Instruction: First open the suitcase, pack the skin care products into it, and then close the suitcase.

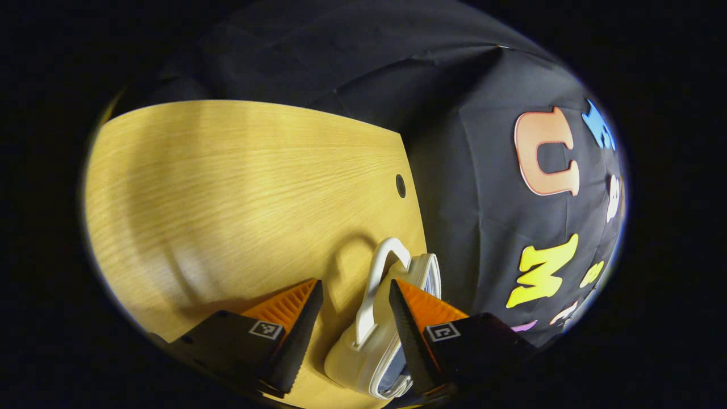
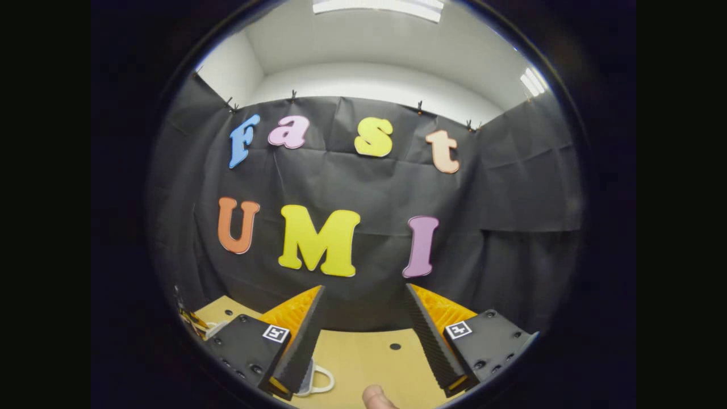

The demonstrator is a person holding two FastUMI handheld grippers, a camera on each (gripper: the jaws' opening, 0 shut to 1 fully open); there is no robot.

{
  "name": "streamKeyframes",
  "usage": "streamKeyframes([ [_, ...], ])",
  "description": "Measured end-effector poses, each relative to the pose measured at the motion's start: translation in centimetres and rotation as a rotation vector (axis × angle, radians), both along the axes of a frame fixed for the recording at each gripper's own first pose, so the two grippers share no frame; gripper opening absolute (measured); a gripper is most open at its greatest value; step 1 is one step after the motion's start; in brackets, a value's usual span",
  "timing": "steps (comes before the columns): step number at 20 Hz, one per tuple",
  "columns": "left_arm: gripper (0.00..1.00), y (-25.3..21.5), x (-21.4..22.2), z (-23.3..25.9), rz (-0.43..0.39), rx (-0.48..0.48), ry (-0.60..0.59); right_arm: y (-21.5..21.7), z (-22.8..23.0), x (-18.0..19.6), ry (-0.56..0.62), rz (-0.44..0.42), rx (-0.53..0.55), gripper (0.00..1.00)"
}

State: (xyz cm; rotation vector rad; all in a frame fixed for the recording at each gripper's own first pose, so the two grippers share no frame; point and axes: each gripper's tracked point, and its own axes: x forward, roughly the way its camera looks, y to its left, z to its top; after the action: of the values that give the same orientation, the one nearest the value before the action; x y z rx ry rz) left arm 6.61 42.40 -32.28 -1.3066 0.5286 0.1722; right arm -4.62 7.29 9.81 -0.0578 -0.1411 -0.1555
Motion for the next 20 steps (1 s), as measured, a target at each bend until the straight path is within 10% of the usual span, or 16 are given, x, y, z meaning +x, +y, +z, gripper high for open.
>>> streamKeyframes([
  [5,0.18,-0.7,0.8,1.0,-0.004,0.05,-0.024,-1.0,-1.5,0.0,0.033,-0.01,-0.009,0.8],
  [20,0.03,-6.4,1.6,19.5,-0.1,0.403,-0.268,-3.3,-0.9,0.4,0.013,0.129,0.031,0.8],
])
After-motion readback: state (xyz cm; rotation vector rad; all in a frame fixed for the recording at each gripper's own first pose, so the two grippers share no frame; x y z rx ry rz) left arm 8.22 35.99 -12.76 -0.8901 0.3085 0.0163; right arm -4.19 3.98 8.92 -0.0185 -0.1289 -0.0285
